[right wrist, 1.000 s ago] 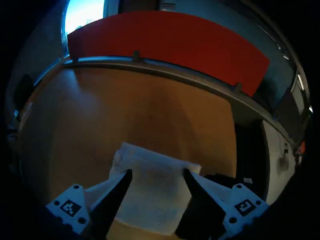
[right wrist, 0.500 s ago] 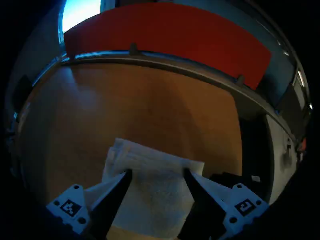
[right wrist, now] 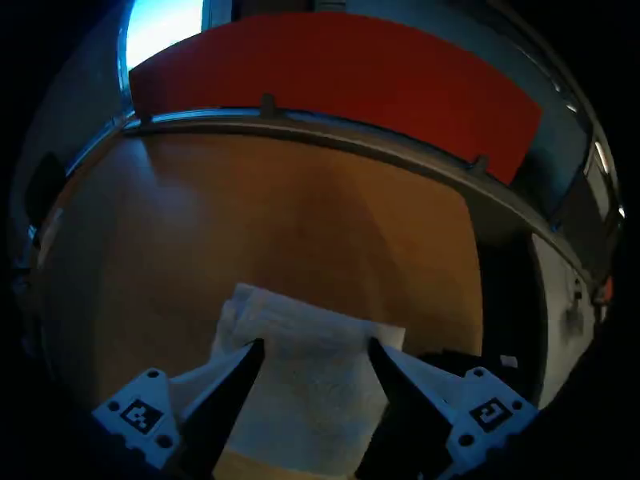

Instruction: Fold towel

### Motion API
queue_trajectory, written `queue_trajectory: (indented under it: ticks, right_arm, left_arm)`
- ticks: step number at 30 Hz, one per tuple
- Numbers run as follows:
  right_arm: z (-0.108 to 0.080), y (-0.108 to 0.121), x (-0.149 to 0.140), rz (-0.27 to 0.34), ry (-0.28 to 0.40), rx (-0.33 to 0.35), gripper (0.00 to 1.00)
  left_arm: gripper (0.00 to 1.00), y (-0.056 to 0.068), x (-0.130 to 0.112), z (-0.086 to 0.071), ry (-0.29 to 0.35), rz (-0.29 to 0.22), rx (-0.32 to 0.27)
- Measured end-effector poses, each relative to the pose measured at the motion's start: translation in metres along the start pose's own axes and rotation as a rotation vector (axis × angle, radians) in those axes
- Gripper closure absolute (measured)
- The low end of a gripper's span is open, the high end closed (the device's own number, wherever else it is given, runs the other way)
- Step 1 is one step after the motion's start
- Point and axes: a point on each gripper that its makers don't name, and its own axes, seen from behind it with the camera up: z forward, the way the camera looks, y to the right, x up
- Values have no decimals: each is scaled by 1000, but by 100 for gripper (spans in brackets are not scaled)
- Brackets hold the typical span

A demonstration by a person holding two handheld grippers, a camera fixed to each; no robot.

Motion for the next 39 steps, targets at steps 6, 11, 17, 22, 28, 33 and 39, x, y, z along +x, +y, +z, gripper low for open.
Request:
queue_trajectory:
  ticks: [6, 11, 17, 22, 28, 33, 39]
  right_arm:
    - [-6, -1, 6, -5, 11, -2, 0]
    - [-11, -3, 10, 2, 26, -9, 0]
    - [-26, -6, 18, 40, 86, -25, 0]
    - [-42, -5, 24, 74, 152, -62, 0]
    - [-62, -1, 34, 140, 257, -112, 0]
    - [-81, 3, 45, 198, 367, -156, 0]
    - [-105, 7, 56, 255, 486, -199, 0]
  left_arm:
    - [22, 1, 4, 1, 9, -4, -6]
    - [22, 2, 7, 2, 15, 0, -12]
    - [22, 1, 9, 3, 27, -7, -20]
    - [23, -2, 14, 3, 44, -19, -24]
    - [22, -3, 20, 1, 62, -15, -31]
    - [22, -3, 23, -1, 70, -5, -35]
    - [22, -4, 28, -2, 82, 0, -39]
